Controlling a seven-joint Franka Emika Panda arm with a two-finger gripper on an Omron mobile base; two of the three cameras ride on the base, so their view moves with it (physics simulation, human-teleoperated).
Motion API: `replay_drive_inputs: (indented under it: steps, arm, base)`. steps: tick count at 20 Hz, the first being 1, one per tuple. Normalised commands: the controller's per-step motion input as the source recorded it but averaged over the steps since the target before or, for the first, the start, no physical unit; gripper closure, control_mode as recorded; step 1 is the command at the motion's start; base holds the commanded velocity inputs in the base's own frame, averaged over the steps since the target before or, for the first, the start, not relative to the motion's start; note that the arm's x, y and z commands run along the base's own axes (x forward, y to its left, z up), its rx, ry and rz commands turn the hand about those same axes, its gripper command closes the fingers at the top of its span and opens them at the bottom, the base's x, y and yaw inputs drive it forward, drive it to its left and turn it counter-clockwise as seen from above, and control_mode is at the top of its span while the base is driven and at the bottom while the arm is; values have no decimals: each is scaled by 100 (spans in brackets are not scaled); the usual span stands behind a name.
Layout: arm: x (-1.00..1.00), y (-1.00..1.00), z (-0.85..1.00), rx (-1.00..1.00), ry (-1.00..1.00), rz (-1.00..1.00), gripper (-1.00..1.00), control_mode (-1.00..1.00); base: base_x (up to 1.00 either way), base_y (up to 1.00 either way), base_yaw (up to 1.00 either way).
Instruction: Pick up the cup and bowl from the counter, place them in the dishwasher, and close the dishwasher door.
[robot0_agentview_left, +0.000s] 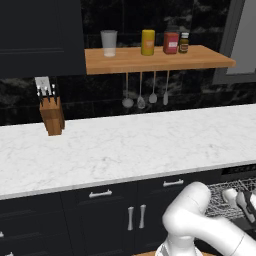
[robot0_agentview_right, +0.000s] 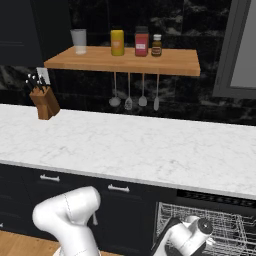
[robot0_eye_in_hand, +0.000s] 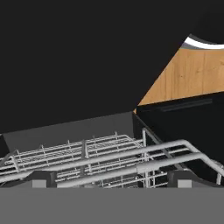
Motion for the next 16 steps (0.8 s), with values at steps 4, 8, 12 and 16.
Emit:
replay_drive_inputs:
  steps: [4,8,12,16]
  arm:
    - [97,0,-3,0,-30,-4,-100,-100]
    - [11,-22,7,1,-15,-6,-100,-100]
    - [-92,-66,39,2,-2,-2,-100,-100]
    - [-100,-10,87,-1,2,3,-100,-100]
  base:
    - [0,0,0]
    - [0,0,0]
    - [0,0,0]
    - [0,0,0]
